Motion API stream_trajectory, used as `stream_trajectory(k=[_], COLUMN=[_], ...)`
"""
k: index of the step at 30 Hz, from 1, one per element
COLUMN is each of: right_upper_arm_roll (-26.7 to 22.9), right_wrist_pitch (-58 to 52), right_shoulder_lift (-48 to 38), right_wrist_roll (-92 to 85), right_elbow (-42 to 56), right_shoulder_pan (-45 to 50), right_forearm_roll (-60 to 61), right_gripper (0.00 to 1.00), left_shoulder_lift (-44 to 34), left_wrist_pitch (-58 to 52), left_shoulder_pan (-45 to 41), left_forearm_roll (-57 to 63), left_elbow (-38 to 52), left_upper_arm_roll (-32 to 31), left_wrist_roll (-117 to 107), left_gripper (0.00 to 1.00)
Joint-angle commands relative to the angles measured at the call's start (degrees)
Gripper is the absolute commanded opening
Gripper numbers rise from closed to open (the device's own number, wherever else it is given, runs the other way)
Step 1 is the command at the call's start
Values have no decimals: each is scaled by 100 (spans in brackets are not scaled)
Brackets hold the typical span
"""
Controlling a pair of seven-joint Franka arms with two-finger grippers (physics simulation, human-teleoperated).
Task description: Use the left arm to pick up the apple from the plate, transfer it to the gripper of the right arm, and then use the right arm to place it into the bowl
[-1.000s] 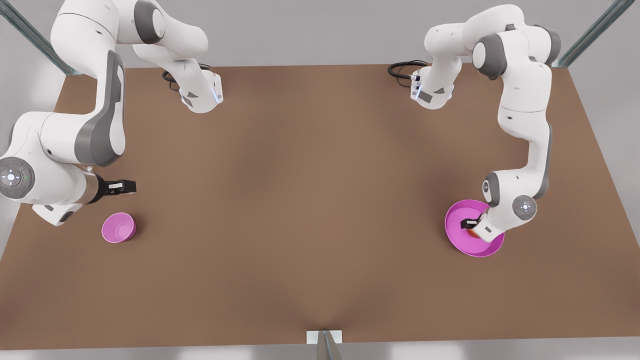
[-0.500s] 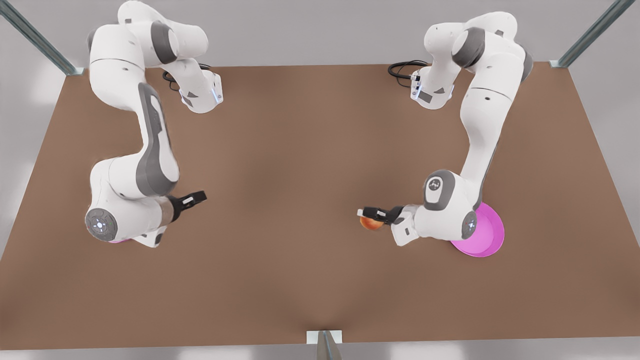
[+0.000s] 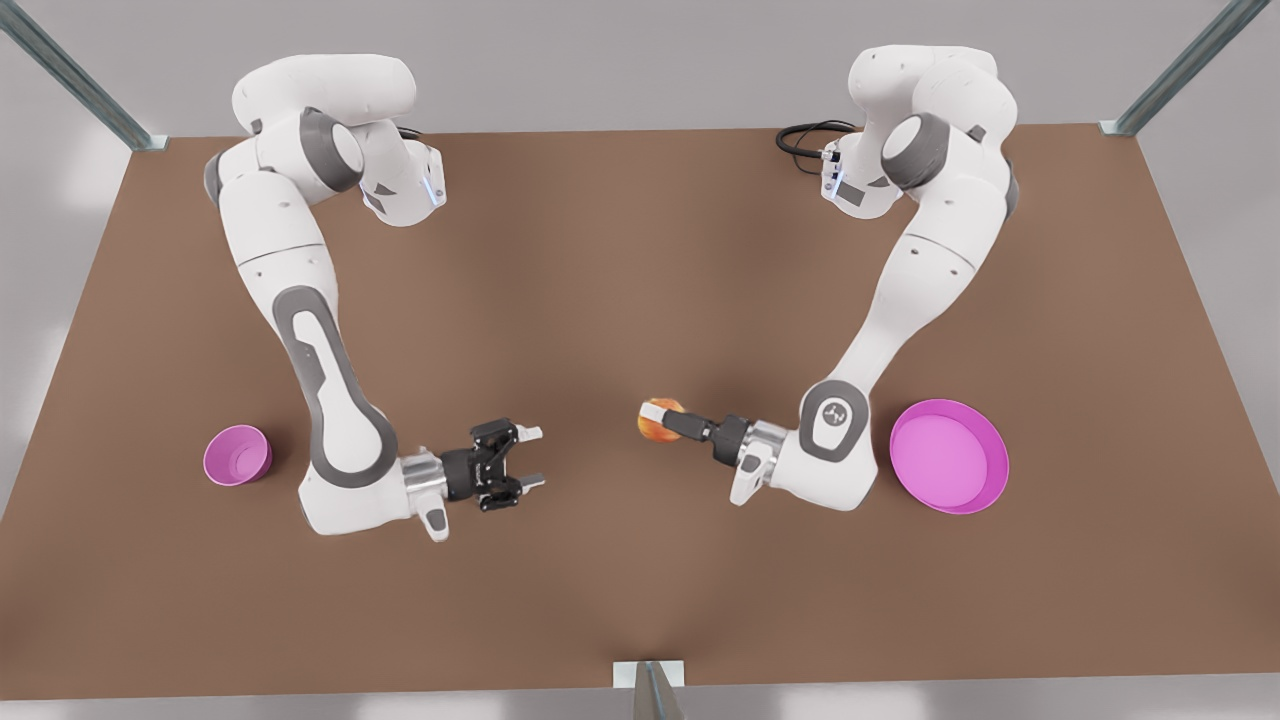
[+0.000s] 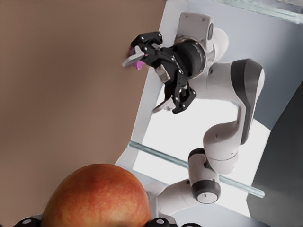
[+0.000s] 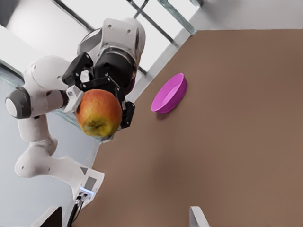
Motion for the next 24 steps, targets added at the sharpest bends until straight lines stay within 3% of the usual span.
stream_trajectory(k=[1, 4, 24], right_upper_arm_roll=[60, 350, 1404], right_wrist_pitch=[900, 1041, 1718], right_shoulder_lift=[-34, -52, 554], right_wrist_roll=[-5569, -5569, -5095], right_elbow=[-155, -516, -147], right_shoulder_pan=[-2, -28, 7], right_forearm_roll=[391, 699, 1156], right_gripper=[100, 100, 100], left_shoulder_lift=[29, 117, 319], left_wrist_pitch=[516, 569, 912], left_shoulder_pan=[-3, -56, -293], left_forearm_roll=[-375, -375, -560], left_elbow=[41, 173, 393], left_upper_arm_roll=[-7, 2, 2], left_wrist_roll=[680, 724, 707], left_gripper=[79, 79, 81])
